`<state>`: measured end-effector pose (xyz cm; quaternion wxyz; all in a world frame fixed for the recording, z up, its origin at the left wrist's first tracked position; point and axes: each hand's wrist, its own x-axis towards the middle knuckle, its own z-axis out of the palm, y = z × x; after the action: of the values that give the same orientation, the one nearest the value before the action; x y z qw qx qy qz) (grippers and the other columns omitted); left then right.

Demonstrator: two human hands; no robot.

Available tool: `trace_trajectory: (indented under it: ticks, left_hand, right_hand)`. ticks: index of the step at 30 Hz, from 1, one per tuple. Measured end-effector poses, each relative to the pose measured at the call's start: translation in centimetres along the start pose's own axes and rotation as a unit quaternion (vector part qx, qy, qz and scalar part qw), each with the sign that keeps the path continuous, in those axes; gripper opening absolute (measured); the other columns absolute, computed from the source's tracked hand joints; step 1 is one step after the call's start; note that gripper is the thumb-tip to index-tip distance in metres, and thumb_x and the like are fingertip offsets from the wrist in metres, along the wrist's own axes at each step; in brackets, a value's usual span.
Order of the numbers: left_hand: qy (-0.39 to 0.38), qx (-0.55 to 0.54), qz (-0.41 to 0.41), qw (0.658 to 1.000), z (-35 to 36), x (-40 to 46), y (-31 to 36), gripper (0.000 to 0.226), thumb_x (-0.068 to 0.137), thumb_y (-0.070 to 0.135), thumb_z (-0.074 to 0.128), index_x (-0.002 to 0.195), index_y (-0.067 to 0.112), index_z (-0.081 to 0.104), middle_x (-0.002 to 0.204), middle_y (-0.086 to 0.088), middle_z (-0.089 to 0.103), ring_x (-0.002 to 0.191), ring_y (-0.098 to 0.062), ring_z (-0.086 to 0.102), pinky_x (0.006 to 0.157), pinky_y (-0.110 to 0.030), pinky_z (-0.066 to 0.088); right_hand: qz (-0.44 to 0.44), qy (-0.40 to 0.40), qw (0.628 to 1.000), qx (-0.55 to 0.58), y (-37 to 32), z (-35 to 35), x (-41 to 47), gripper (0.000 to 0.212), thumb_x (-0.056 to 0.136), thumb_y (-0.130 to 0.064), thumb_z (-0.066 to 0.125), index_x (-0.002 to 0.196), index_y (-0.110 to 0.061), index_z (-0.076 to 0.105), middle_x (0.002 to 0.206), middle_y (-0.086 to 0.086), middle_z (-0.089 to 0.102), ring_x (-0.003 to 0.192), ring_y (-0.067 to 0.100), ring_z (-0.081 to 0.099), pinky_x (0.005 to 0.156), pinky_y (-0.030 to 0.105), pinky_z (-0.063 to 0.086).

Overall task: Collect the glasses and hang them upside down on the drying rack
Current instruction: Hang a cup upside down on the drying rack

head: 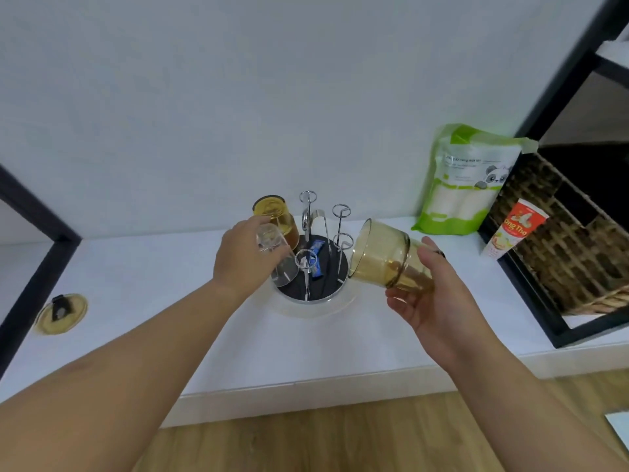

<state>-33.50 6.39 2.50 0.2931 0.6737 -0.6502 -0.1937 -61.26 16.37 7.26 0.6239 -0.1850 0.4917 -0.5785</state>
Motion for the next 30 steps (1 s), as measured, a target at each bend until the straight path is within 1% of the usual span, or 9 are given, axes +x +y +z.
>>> trace_trajectory:
  ticks: [6,10,13,16,17,19,22,26,30]
  left_hand:
    - [0.011,0.008,0.03,0.999,0.0,-0.9,-0.2,0.067,0.078,0.046,0.085,0.136,0.023,0.06,0.132,0.0,0.063,0.124,-0.023,0.053,0.096,-0.034,0.043]
    - [0.005,0.018,0.045,0.999,0.0,-1.6,-0.4,0.07,0.076,0.048,0.087,0.136,0.028,0.059,0.132,0.005,0.062,0.124,-0.02,0.051,0.093,-0.032,0.044]
    - [0.006,0.027,0.063,0.998,0.0,-2.2,-0.5,0.073,0.074,0.048,0.088,0.137,0.029,0.057,0.133,0.007,0.06,0.124,-0.018,0.049,0.093,-0.031,0.044]
    - [0.002,0.043,0.082,0.996,0.0,-2.6,-0.3,0.075,0.074,0.047,0.088,0.139,0.029,0.056,0.137,0.008,0.059,0.127,-0.018,0.047,0.093,-0.029,0.04]
    - [-0.001,0.044,0.087,0.995,0.0,-2.7,-0.3,0.076,0.074,0.046,0.089,0.14,0.029,0.056,0.138,0.008,0.059,0.127,-0.018,0.047,0.093,-0.029,0.039]
    - [-0.001,0.046,0.097,0.994,0.1,-2.9,-0.3,0.077,0.073,0.046,0.089,0.14,0.029,0.055,0.138,0.008,0.059,0.128,-0.018,0.047,0.093,-0.028,0.041]
    - [0.002,0.043,0.106,0.993,0.2,-3.0,-0.5,0.077,0.072,0.046,0.09,0.139,0.03,0.055,0.136,0.01,0.059,0.127,-0.016,0.047,0.091,-0.028,0.041]
    - [0.003,0.035,0.11,0.993,0.1,-2.8,-0.6,0.078,0.07,0.046,0.091,0.138,0.03,0.056,0.135,0.011,0.06,0.125,-0.015,0.047,0.089,-0.026,0.038]
    - [0.001,0.026,0.126,0.992,0.1,-2.6,-0.9,0.079,0.068,0.049,0.091,0.137,0.027,0.058,0.134,0.007,0.062,0.124,-0.017,0.05,0.092,-0.026,0.04]
  right_hand:
    - [-0.056,0.014,0.991,-0.12,-0.5,1.2,1.0,0.063,0.096,-0.027,0.07,0.153,-0.04,0.046,0.107,0.007,0.069,0.068,0.026,0.065,0.064,0.036,0.059]
    - [-0.138,0.031,0.962,-0.233,-1.4,2.5,1.2,0.076,0.088,-0.026,0.082,0.151,-0.046,0.044,0.114,0.016,0.065,0.067,0.025,0.061,0.065,0.035,0.061]
    - [-0.189,0.028,0.926,-0.327,-1.8,3.5,1.4,0.077,0.078,-0.034,0.088,0.14,-0.052,0.047,0.118,0.009,0.067,0.077,0.023,0.066,0.066,0.035,0.061]
    - [-0.227,0.018,0.876,-0.425,-1.8,4.5,1.8,0.075,0.067,-0.047,0.089,0.131,-0.05,0.048,0.106,-0.002,0.067,0.09,0.022,0.068,0.084,0.046,0.06]
    - [-0.237,0.012,0.858,-0.456,-1.7,4.8,1.9,0.074,0.067,-0.048,0.089,0.129,-0.048,0.048,0.103,-0.006,0.066,0.091,0.019,0.067,0.086,0.044,0.059]
    - [-0.253,0.003,0.825,-0.506,-1.5,5.5,2.2,0.069,0.069,-0.046,0.089,0.125,-0.044,0.049,0.1,-0.016,0.064,0.089,0.008,0.064,0.081,0.036,0.056]
    - [-0.27,-0.011,0.789,-0.552,-1.1,6.4,2.4,0.059,0.071,-0.046,0.087,0.115,-0.043,0.049,0.099,-0.021,0.062,0.086,-0.002,0.061,0.075,0.03,0.05]
    - [-0.275,-0.035,0.752,-0.597,-0.6,7.1,3.0,0.061,0.073,-0.046,0.085,0.125,-0.039,0.053,0.105,-0.012,0.061,0.087,0.014,0.061,0.074,0.031,0.044]
    - [-0.287,-0.041,0.702,-0.651,0.0,7.6,3.8,0.066,0.074,-0.052,0.08,0.133,-0.041,0.052,0.11,-0.008,0.063,0.095,0.018,0.061,0.076,0.032,0.044]
